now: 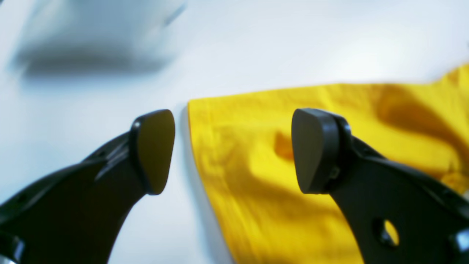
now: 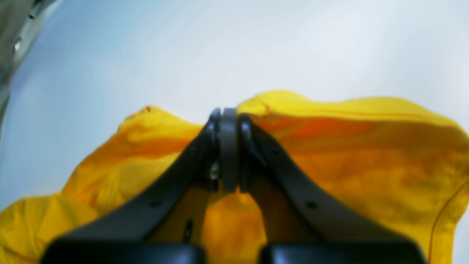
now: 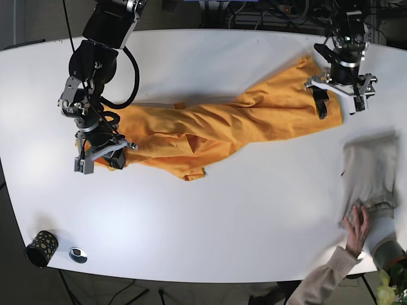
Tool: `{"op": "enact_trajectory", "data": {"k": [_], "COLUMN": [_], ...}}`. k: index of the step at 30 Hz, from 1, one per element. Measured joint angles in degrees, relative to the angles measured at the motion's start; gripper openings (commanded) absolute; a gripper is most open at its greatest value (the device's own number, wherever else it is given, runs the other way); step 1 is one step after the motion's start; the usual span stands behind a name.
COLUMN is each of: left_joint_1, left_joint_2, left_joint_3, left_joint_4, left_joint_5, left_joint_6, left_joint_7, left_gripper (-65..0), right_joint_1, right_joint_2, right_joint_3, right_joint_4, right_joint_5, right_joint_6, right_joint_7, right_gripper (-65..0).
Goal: Fold the T-shirt properly
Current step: 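Grasp the orange shirt's ends with both grippers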
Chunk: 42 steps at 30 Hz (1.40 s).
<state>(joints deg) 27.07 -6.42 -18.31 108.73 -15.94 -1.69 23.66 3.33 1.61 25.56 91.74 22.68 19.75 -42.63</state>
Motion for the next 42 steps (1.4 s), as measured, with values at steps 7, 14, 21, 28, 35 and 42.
{"op": "enact_trajectory", "data": {"k": [7,14,21,28,35,42], "left_joint_1": [-8.04,-13.14,-16.48,-17.29,-17.57,-17.68], "left_joint_2": [-0.46,-2.1,-2.25,-2.89,-2.73,-3.08], "left_joint_3": [-5.4,-5.6,-5.55,-2.95,-1.53,-1.77], "left_joint_4": [-6.45,-13.9,-20.92,-22.71,-23.98,-25.14], "left_joint_5": [-7.74,-8.72,-8.61,-8.72,-8.81,-9.49], "left_joint_6": [0.31,-5.95,-6.1,-6.47,-6.51,-6.56], "left_joint_7": [9.35,11.93,16.11,13.77,13.25,12.52], "left_gripper": [-18.5,-18.5,-18.5,-19.2,-49.6,-64.6], "right_joint_1": [-1.01,-1.25,-1.22,-1.09,-1.09,-1.09], "right_joint_2": [0.0,0.0,0.0,0.0,0.0,0.04], "right_joint_3": [-0.02,0.0,0.0,0.0,0.0,0.0], "right_joint_4": [0.87,0.79,0.79,0.79,0.79,0.85], "right_joint_5": [0.07,0.04,0.02,0.07,0.07,0.07], "right_joint_6": [0.22,0.2,0.17,0.22,0.2,0.22], "right_joint_7": [-0.02,-0.02,-0.02,0.02,0.0,-0.02], "right_gripper": [-65.0,-65.0,-65.0,-65.0,-65.0,-65.0]}}
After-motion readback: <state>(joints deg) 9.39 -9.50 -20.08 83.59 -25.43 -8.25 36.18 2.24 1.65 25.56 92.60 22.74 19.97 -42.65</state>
